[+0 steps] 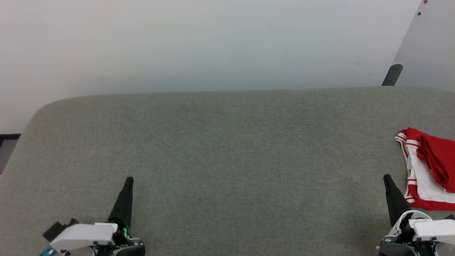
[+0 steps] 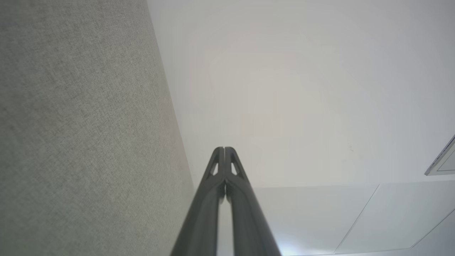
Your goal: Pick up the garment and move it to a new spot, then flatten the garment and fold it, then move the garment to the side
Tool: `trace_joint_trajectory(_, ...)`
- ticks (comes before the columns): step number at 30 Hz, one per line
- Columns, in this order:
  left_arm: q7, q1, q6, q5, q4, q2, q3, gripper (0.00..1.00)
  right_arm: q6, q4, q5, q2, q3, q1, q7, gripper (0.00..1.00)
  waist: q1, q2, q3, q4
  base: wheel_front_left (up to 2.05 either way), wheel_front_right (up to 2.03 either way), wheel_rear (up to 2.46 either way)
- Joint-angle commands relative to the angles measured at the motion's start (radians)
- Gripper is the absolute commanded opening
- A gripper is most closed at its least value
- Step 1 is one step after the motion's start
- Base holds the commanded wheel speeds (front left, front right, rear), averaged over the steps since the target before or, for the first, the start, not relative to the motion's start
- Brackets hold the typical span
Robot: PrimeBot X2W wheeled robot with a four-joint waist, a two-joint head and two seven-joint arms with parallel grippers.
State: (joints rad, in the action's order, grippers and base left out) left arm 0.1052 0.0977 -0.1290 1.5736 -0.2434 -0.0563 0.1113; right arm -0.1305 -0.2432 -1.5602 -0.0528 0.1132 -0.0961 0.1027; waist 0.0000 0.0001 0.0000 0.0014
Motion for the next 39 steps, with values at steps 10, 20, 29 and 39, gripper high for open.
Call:
trace_joint_trajectory(10,0.013,0.017,-0.003,0.04,-0.003,0.008,0.005,0.0,0.0,-0.002,-0.054,0.005,0.001,-0.015,0.015,0.0,0.0,-0.0001,0.003,-0.001,0.0,0.0,0.0)
trace_joint_trajectory(20,0.013,0.017,-0.003,0.04,-0.003,0.008,0.004,0.0,0.0,-0.002,-0.054,0.004,0.001,-0.015,0.015,0.0,0.0,-0.0001,0.003,-0.001,0.0,0.0,0.0)
trace_joint_trajectory(29,0.013,0.017,-0.003,0.041,-0.003,0.008,0.004,0.0,0.0,-0.002,-0.054,0.004,0.001,-0.015,0.015,0.0,0.0,-0.0001,0.003,-0.001,0.0,0.0,0.0)
trace_joint_trajectory(39,0.012,0.017,-0.003,0.041,-0.003,0.008,0.004,0.0,0.0,-0.002,-0.054,0.004,0.001,-0.015,0.015,0.0,0.0,-0.0001,0.003,-0.001,0.0,0.0,0.0)
